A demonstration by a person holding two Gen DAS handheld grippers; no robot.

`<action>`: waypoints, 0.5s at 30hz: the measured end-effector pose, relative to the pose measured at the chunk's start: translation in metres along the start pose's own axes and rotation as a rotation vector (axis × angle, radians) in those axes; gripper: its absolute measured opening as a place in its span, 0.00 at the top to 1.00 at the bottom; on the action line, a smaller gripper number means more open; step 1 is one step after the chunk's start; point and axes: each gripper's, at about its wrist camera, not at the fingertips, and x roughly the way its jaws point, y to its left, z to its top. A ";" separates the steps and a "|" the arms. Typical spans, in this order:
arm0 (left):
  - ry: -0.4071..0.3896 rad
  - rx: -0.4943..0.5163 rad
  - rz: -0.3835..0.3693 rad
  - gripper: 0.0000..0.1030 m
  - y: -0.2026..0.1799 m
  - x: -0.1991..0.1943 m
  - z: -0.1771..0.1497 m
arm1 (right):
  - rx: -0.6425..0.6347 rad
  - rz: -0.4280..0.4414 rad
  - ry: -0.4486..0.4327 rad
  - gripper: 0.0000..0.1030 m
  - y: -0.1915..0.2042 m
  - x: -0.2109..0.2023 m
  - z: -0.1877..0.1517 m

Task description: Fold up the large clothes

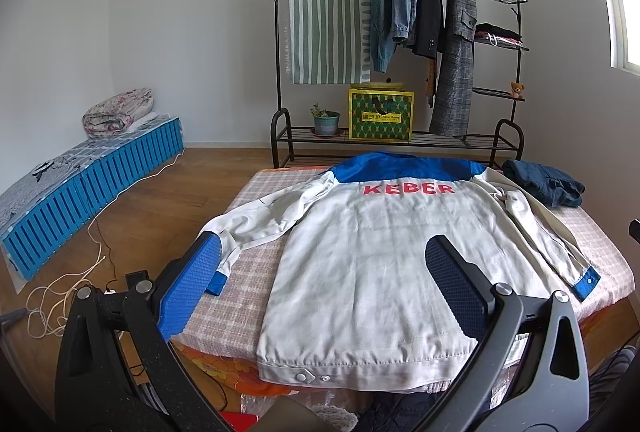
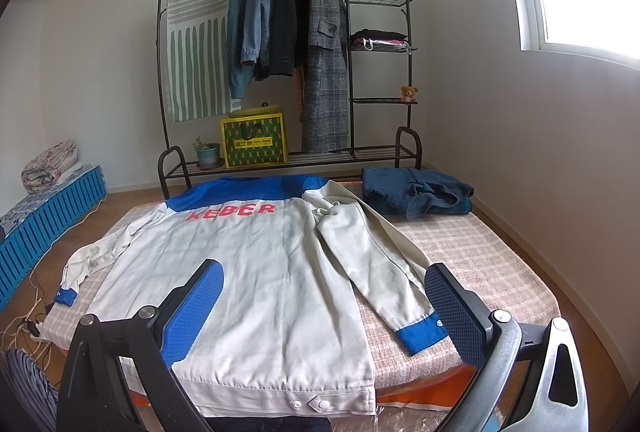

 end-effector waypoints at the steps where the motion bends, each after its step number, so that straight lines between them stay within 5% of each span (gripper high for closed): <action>1: 0.001 0.000 -0.001 0.00 0.000 0.000 0.000 | -0.001 0.000 0.000 0.01 0.000 0.000 0.000; 15: 0.002 0.001 0.005 0.00 0.001 0.001 0.000 | -0.001 0.024 0.001 0.01 0.011 0.005 0.007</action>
